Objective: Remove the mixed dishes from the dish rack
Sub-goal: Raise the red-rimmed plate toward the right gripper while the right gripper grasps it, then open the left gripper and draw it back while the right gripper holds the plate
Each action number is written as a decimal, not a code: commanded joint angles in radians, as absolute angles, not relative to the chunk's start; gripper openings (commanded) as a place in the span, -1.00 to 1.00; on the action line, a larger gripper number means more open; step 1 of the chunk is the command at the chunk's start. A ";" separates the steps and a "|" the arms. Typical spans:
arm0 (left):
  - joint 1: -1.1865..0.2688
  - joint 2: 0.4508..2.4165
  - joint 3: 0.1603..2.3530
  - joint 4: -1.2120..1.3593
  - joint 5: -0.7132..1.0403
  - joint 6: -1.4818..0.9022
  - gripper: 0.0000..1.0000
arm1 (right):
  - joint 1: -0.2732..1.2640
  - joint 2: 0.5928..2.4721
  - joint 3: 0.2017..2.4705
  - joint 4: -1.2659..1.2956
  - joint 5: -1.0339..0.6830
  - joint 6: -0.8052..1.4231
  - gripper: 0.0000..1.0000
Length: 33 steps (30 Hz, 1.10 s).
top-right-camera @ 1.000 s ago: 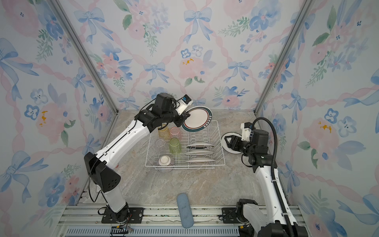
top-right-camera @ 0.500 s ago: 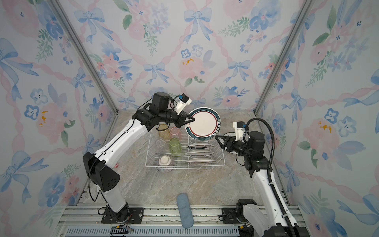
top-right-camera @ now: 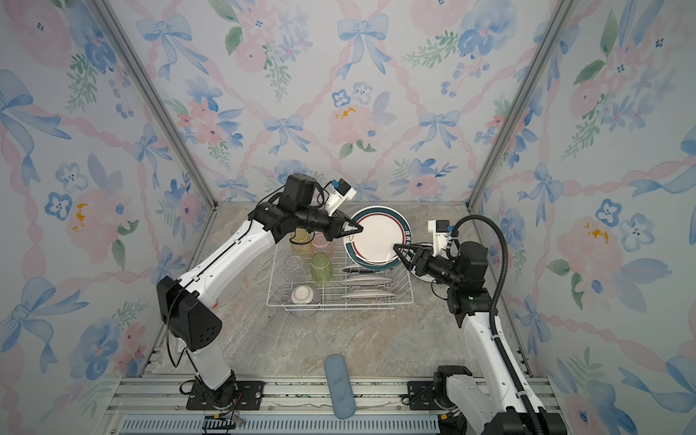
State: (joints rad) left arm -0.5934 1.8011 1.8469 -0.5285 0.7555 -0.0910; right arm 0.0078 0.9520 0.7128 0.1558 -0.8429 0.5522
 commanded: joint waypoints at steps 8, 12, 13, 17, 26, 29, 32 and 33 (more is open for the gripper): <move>-0.616 1.849 1.867 -0.459 0.871 -0.120 -1.00 | 0.026 0.936 0.690 0.265 -0.903 0.609 -0.11; -0.618 1.855 1.876 -0.460 0.879 -0.121 -1.00 | 0.026 0.921 0.693 0.263 -0.911 0.611 -0.23; -0.618 1.857 1.878 -0.460 0.879 -0.121 -1.00 | 0.027 0.919 0.694 0.261 -0.913 0.611 -0.28; -0.619 1.858 1.880 -0.460 0.879 -0.121 -1.00 | 0.028 0.913 0.699 0.257 -0.917 0.611 -0.57; -0.628 1.838 1.862 -0.459 0.851 -0.110 -0.92 | 0.031 0.891 0.707 0.225 -0.901 0.607 -1.00; -0.642 1.812 1.836 -0.459 0.794 -0.092 -0.69 | 0.029 0.879 0.716 0.186 -0.873 0.592 -1.00; -0.646 1.779 1.812 -0.459 0.739 -0.073 -0.55 | 0.023 0.877 0.734 0.119 -0.839 0.567 -1.00; -0.646 1.766 1.800 -0.459 0.716 -0.069 -0.55 | 0.017 0.880 0.740 0.105 -0.831 0.564 -1.00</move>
